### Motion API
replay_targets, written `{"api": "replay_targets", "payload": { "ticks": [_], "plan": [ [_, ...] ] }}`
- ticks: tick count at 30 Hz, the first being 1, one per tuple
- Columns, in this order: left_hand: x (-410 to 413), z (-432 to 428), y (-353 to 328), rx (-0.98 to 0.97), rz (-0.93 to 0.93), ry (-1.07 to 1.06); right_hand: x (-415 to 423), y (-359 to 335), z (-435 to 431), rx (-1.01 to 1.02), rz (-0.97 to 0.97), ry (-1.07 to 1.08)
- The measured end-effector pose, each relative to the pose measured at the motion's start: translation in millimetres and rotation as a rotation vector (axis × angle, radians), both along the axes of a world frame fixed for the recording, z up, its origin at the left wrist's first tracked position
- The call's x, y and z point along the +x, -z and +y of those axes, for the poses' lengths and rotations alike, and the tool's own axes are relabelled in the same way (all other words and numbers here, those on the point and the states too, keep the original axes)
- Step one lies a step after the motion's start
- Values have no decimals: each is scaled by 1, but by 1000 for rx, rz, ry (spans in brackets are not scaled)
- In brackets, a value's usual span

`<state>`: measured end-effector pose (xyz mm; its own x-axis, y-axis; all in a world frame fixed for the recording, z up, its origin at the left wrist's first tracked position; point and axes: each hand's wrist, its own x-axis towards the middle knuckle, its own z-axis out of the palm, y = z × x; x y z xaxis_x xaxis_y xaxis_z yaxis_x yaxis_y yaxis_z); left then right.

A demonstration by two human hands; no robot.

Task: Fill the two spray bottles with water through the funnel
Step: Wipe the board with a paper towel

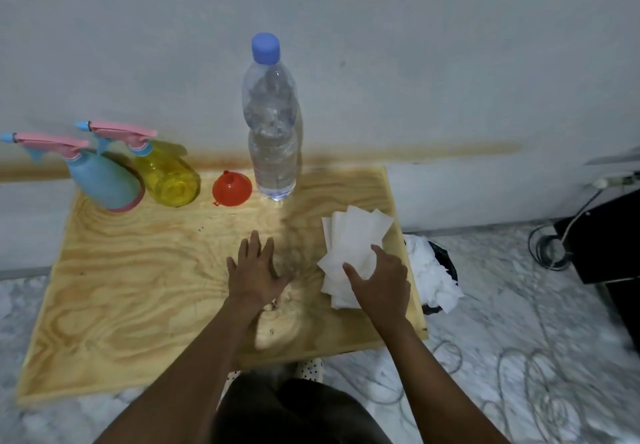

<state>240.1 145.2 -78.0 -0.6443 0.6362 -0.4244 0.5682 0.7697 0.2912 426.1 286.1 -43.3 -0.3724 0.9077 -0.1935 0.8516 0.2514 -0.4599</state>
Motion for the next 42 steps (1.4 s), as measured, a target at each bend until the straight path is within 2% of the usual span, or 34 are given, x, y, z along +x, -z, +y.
{"api": "replay_targets", "payload": {
  "ticks": [8, 13, 17, 25, 33, 39, 42],
  "plan": [
    [-1, 6, 0, 5, -30, -48, -4, 13, 12, -97, 149, 81],
    [-1, 7, 1, 11, -29, -65, -12, 8, 12, -56, 98, 125],
    [-1, 8, 1, 11, -30, -68, -16, 12, 14, -98, 83, 158],
    [0, 8, 1, 12, -37, -75, -18, -1, 15, -85, 307, 222],
    [0, 8, 0, 9, -36, -75, -17, -8, 15, -41, 335, 224],
    [-1, 7, 1, 29, -50, -75, -11, -15, 18, -177, 455, 215],
    [1, 9, -6, 40, -17, -71, -9, -15, 21, -246, 526, 293]
  ]
}}
